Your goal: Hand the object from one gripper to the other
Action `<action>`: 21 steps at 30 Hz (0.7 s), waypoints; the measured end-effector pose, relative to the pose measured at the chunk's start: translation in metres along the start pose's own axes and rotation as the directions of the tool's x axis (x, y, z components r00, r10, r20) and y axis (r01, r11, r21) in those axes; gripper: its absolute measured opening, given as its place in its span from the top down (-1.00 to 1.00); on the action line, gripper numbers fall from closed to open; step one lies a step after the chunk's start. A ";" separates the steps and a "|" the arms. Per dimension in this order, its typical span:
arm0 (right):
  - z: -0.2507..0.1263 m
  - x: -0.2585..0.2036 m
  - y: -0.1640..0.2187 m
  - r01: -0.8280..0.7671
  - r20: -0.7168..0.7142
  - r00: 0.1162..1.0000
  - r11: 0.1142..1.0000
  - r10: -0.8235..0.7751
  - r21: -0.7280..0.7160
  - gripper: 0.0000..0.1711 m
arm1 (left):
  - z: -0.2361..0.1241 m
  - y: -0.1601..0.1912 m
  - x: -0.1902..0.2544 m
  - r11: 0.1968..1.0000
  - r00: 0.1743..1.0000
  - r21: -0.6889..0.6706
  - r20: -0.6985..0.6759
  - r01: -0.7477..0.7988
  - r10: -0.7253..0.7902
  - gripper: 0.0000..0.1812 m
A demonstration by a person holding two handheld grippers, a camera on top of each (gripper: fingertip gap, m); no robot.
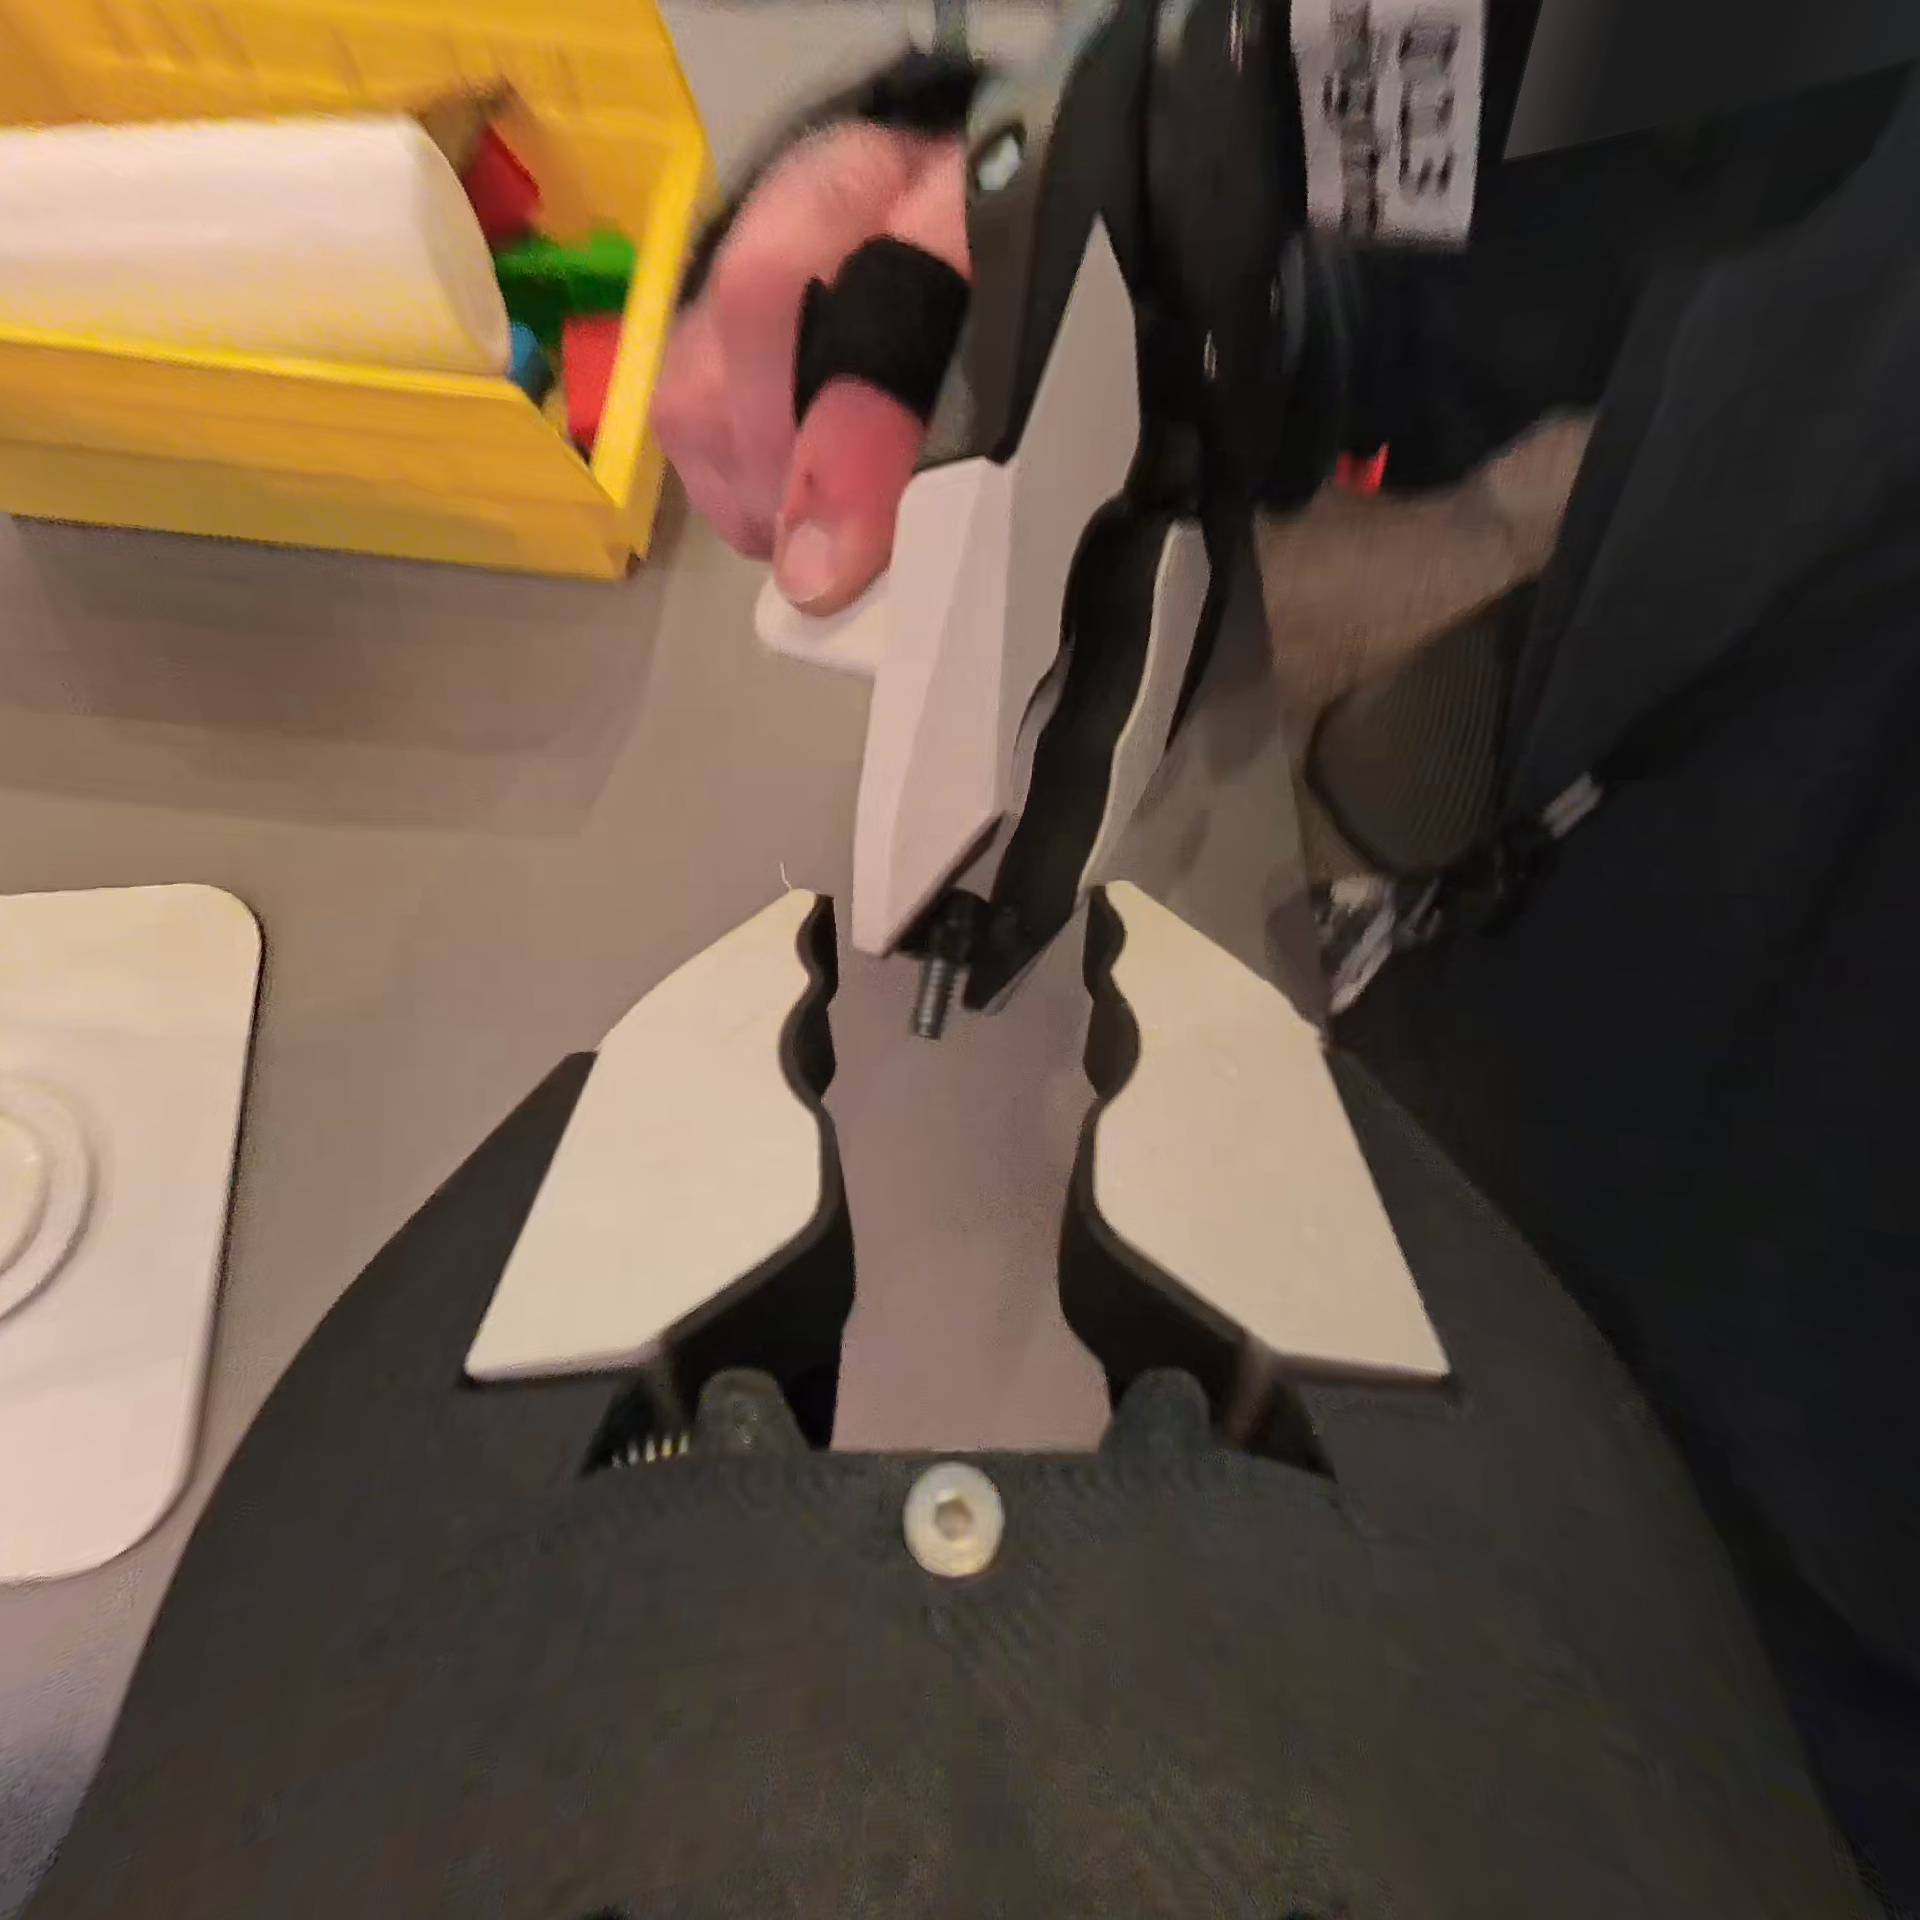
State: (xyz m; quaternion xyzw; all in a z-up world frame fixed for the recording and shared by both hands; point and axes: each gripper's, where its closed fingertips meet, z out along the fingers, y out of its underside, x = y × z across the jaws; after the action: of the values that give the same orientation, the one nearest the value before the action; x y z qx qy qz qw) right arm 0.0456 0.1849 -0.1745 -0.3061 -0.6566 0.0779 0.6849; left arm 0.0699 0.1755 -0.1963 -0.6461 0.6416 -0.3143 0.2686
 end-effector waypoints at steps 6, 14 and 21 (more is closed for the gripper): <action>-0.011 0.021 -0.007 -0.029 -0.271 0.962 0.999 0.035 0.028 0.76 | -0.024 -0.039 0.002 0.845 0.972 0.480 -0.091 0.235 -0.218 0.54; -0.014 0.024 -0.018 0.016 -0.404 0.915 1.000 -0.007 0.018 0.76 | -0.020 -0.046 0.008 0.623 0.906 0.659 -0.279 0.422 -0.319 0.60; -0.016 0.026 -0.018 0.023 -0.424 0.906 1.000 -0.012 0.020 0.76 | -0.020 -0.049 0.010 0.543 0.886 0.701 -0.336 0.462 -0.320 0.73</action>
State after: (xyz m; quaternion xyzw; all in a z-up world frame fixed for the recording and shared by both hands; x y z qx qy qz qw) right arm 0.0588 0.1780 -0.1421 -0.3014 -0.4941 0.0117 0.8154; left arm 0.0873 0.1684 -0.1457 -0.5685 0.3065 -0.6601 0.3836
